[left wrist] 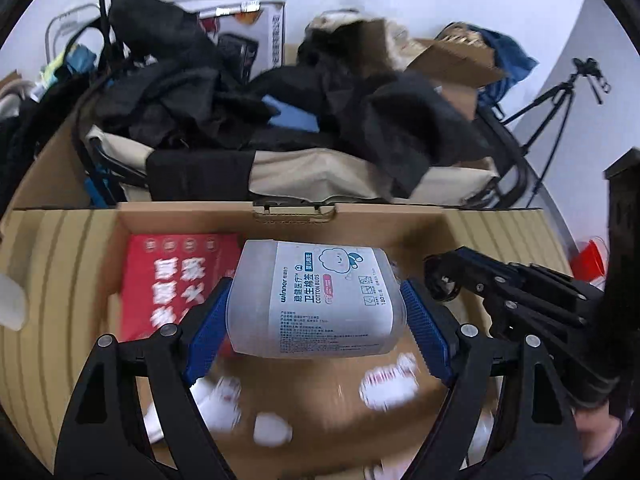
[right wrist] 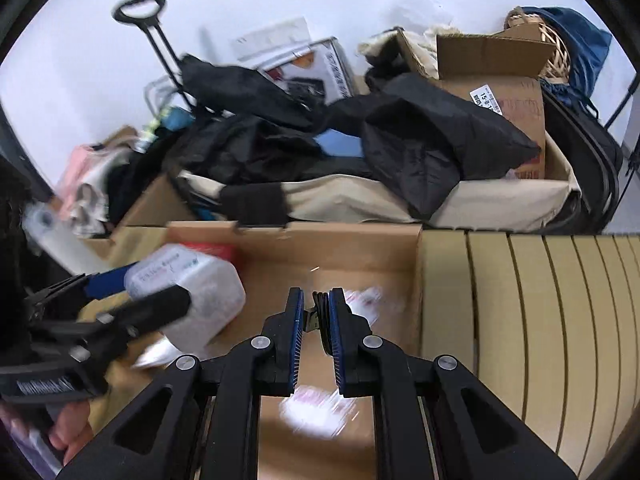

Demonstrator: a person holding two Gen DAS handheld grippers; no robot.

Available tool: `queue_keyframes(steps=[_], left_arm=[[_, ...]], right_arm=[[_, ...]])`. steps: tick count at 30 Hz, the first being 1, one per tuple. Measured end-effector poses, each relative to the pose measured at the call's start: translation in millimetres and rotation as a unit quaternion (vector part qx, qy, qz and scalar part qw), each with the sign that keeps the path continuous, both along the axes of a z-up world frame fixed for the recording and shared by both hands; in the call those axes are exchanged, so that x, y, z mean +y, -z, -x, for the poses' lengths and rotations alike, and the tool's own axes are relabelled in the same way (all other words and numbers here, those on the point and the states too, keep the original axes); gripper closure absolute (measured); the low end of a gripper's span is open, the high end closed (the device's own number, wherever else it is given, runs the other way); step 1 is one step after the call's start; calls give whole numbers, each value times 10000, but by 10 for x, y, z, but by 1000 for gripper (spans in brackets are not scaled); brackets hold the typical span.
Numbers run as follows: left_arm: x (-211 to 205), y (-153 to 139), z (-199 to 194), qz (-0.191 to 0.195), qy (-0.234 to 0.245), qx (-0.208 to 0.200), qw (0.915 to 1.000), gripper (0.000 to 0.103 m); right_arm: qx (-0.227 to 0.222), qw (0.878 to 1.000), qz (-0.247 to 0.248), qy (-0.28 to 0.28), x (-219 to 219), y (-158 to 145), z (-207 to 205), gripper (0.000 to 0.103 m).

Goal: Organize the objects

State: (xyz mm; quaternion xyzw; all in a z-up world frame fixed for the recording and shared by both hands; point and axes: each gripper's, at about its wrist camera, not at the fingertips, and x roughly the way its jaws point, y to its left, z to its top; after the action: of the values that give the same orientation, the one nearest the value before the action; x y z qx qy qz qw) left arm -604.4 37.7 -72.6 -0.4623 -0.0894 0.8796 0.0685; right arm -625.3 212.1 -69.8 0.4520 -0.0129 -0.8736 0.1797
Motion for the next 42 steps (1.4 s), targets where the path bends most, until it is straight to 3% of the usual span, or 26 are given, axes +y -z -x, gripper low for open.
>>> queue_keyframes(steps=[2,6,9,10,11,12,16,19,24,30,35,37,39,42], left_arm=[[22,167,158,155,-167,-179,9996,23],[-30,202,168,-14,-48,-358,9993,20],[-106,6,86,44,-43,-152,9999,11],[-143,-80,48,197,-77,-86,9997,4],[-164,-158,22,383,-95,-75,9992,0],[-194,-214,-7,591,-102,-97,9981,0],[-326,-412,-287,1433,-47,-152,9896,0],[-432,-521,-627,1763,-52,-217,9841,0],[-563,-662,-1411,1685,-57,-314,9852,0],[-639,-913,-2465,1578,-225,116,9871,0],[-583,-854,-3453,1148,-230,404,9923,0],[-520,-760,-3789,1386,-235,498,9888,0],[-492,-649,-4078,1493,-309,626,9863,0],[-489,-451,-4316,1213,-159,373,9918,0]], right_arm=[[-85,9997,-140,187,-6,115,134,88],[-264,9990,-160,320,3,274,284,85],[-189,9994,-164,243,2,199,253,70],[-140,9996,-91,212,18,138,229,53],[-107,9997,-67,214,25,80,217,28],[-61,9997,-45,231,44,7,185,21],[3,9995,-131,277,166,-302,-34,20],[-21,9991,-296,312,316,-523,-271,20],[93,9990,-276,333,636,-850,-888,20],[426,9987,-278,103,793,-985,-2022,20],[936,9954,-213,58,781,-853,-3088,20],[1055,9942,-163,115,771,-706,-3494,20],[946,9952,96,233,759,-492,-3864,20],[608,9962,535,309,717,-162,-4266,20]])
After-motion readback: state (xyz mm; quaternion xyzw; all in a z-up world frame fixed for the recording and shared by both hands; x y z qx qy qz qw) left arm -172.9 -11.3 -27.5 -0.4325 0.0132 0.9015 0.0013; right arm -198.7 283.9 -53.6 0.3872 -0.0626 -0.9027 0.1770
